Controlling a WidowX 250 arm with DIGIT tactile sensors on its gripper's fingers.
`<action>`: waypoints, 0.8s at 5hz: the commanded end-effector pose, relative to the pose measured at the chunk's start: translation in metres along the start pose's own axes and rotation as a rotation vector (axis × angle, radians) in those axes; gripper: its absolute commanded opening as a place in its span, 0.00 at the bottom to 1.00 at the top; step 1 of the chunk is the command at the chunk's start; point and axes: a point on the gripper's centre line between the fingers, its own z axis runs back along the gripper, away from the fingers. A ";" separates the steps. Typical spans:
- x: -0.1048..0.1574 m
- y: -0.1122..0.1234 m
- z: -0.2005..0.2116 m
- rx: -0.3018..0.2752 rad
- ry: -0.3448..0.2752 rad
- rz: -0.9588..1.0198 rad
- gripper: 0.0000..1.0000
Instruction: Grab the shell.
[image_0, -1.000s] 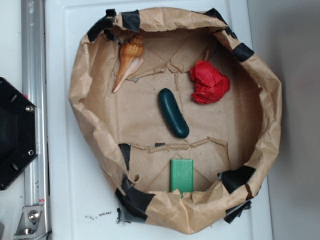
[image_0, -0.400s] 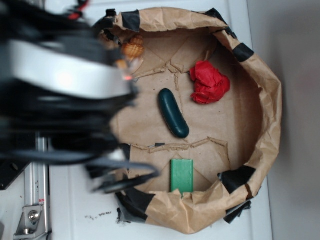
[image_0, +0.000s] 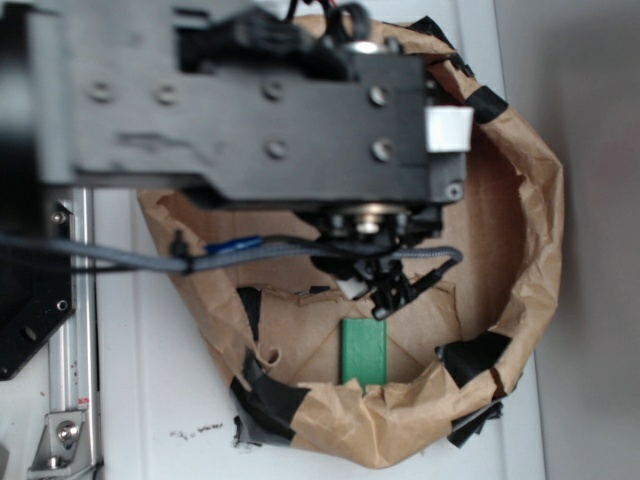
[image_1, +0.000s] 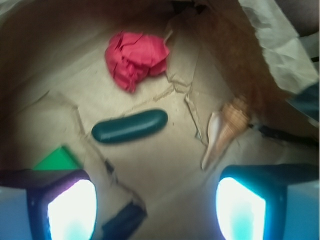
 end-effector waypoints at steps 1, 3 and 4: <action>0.011 0.047 -0.035 0.024 -0.069 0.045 1.00; 0.024 0.070 -0.052 0.016 -0.116 0.047 1.00; 0.016 0.086 -0.050 0.020 -0.142 0.063 1.00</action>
